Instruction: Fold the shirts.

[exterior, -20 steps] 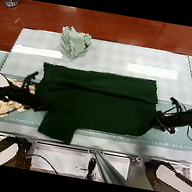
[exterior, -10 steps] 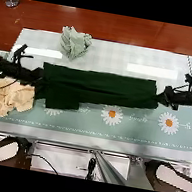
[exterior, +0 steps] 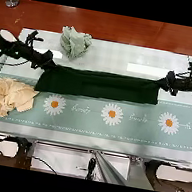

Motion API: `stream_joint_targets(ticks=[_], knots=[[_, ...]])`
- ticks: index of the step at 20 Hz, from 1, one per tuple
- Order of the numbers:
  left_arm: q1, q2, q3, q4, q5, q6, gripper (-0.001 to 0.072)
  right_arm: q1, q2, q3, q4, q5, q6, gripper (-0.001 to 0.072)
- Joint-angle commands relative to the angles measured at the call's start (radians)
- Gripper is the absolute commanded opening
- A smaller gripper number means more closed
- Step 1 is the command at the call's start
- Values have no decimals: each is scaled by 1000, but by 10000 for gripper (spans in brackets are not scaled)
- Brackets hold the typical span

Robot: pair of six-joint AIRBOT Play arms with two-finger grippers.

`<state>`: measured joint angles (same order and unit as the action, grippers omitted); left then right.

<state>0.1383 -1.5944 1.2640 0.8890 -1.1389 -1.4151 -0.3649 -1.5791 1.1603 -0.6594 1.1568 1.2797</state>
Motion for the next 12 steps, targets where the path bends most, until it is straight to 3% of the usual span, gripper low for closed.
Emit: stream_joint_targets(ticks=[1,3,4,5,6,10,12], knots=[[-2,-85,95,0,2,-22,20,1,-74,53,46,-28,-6,22],[-6,-105,95,0,2,-1,25,2,-104,53,67,-43,-31,23],[-12,-113,95,0,2,17,152,7,-120,53,82,-46,-38,101],[-19,-117,95,0,2,16,505,14,-132,53,87,-53,-36,416],[-20,-117,100,1,0,16,704,19,-134,53,82,-55,-38,639],[67,-86,274,127,-218,-24,701,-68,-93,128,-29,119,-75,628],[117,13,267,183,-196,-34,702,-128,-69,127,-193,158,-56,628]])
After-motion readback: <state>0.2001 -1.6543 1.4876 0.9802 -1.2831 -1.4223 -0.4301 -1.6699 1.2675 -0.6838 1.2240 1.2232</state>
